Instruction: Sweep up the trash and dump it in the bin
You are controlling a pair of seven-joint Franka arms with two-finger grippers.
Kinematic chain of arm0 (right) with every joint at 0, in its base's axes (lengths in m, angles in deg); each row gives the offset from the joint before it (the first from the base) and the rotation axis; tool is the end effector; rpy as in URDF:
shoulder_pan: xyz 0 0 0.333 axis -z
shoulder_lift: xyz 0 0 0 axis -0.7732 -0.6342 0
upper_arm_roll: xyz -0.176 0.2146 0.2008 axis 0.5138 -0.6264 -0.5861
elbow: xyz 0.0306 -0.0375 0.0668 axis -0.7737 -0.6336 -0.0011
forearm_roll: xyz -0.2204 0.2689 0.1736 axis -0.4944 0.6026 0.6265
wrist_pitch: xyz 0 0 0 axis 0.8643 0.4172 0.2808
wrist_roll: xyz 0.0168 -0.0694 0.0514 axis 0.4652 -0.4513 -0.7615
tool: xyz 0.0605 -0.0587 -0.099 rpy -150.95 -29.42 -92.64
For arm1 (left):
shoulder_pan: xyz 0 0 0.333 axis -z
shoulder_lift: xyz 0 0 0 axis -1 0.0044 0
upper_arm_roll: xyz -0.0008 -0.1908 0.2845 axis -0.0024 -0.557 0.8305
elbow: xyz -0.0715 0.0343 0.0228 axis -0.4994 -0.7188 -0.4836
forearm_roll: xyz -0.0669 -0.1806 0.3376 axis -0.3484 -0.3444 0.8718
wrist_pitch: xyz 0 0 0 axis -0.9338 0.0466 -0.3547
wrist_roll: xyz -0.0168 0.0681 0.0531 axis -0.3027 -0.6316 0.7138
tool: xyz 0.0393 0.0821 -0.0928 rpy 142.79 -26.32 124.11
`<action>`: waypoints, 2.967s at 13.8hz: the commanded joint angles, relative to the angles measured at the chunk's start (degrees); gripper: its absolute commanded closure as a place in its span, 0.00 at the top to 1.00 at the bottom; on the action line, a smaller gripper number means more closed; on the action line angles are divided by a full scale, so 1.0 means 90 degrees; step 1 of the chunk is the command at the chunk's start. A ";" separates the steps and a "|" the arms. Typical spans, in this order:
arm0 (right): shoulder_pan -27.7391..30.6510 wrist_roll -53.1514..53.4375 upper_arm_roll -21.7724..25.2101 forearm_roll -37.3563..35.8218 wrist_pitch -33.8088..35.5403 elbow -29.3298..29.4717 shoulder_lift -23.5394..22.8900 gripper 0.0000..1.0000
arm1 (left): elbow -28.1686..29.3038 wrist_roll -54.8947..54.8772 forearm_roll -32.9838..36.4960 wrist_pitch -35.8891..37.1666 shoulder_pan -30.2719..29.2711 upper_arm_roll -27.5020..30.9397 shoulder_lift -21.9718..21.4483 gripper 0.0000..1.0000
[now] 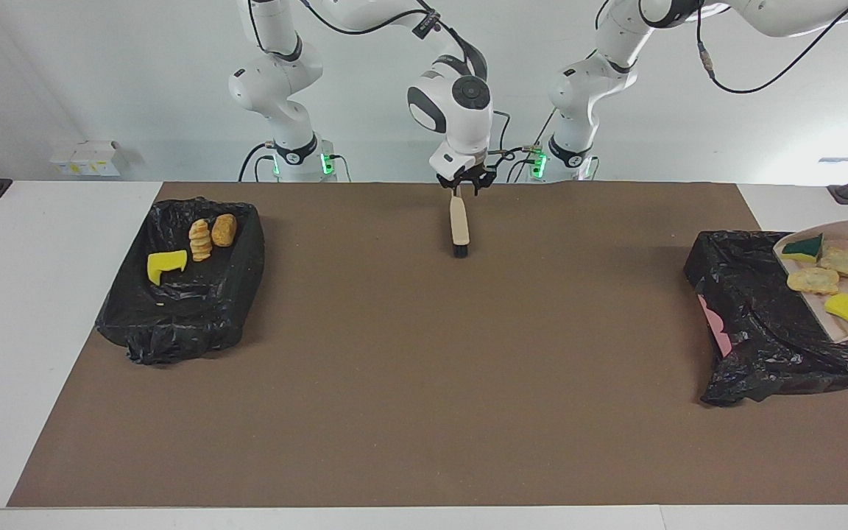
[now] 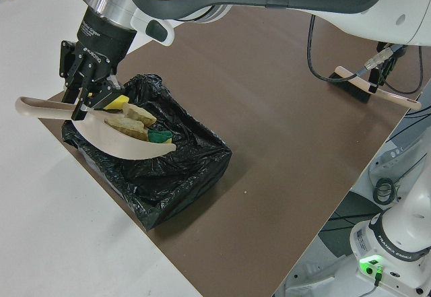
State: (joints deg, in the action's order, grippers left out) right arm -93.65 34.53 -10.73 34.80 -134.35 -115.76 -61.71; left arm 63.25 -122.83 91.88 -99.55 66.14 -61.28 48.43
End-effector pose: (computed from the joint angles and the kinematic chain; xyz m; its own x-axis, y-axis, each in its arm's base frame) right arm 0.3229 0.4608 0.3712 0.9752 -0.0556 -0.2144 -0.0745 -0.9939 -0.0811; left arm 0.6103 0.3044 0.5671 -0.0322 -0.7665 -0.6414 -0.9947 0.0873 -0.0545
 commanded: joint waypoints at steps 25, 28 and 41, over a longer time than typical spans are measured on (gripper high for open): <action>0.4895 -0.3977 -0.0008 -0.1530 0.4021 0.2970 0.1567 1.00 | 0.1693 0.8322 -0.1543 0.4398 0.3618 -0.0012 -0.1708 0.00; 0.4964 -0.4327 0.0012 -0.1735 0.4254 0.3067 0.1450 1.00 | 0.1693 0.9398 -0.2550 0.4242 0.3843 -0.0012 -0.1747 0.00; 0.4447 -0.4466 0.0842 -0.1648 0.4500 0.3419 0.1244 1.00 | 0.1781 1.3383 -0.4311 0.1735 0.5697 -0.0012 -0.0577 0.00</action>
State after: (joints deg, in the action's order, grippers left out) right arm -53.87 -4.20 -3.37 20.01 -95.24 -86.48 -49.63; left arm 79.39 -7.24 53.70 -79.36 113.63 -62.43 39.71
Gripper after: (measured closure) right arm 0.000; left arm 0.683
